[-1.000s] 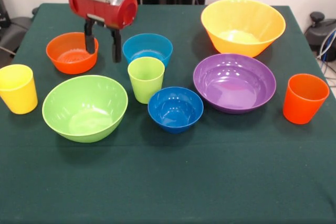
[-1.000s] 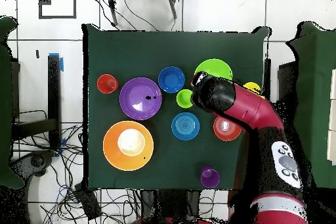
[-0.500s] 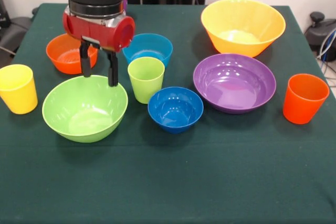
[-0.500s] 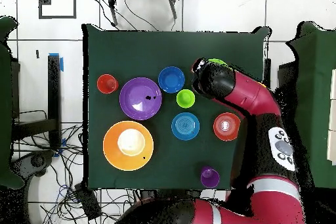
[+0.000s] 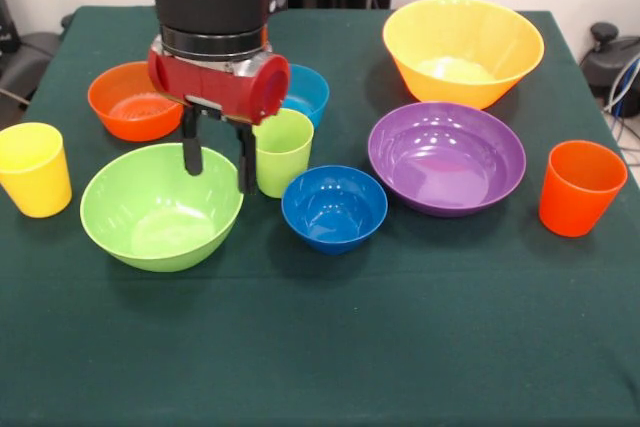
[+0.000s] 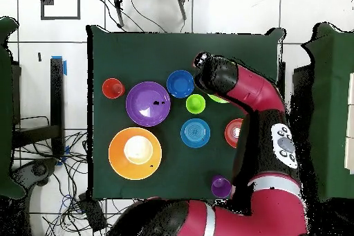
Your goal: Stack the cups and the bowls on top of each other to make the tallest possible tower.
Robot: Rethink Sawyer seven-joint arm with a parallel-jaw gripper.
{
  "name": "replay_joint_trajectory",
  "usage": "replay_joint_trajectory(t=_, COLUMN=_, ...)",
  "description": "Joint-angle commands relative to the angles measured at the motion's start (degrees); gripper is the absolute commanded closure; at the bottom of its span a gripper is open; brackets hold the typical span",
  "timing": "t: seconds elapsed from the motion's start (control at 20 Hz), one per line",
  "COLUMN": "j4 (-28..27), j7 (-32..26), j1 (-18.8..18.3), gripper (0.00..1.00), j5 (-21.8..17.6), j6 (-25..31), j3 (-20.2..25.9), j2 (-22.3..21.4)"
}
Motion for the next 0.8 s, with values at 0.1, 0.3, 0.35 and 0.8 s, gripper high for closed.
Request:
replay_joint_trajectory(t=0.1, j4=-4.2, j7=10.2, j1=2.9, gripper=0.00, j5=2.5, j6=6.4, j3=2.1, j2=2.5)
replay_joint_trajectory(t=0.3, j4=-4.9, j7=9.1, j1=2.3, gripper=0.00, j5=3.3, j6=3.2, j3=3.0, j2=5.6)
replay_joint_trajectory(t=0.35, j4=-5.0, j7=8.5, j1=1.9, gripper=0.00, j5=3.4, j6=2.1, j3=3.5, j2=6.4)
replay_joint_trajectory(t=0.8, j4=-5.4, j7=4.7, j1=0.8, gripper=0.00, j5=0.4, j6=-1.1, j3=2.3, j2=9.6)
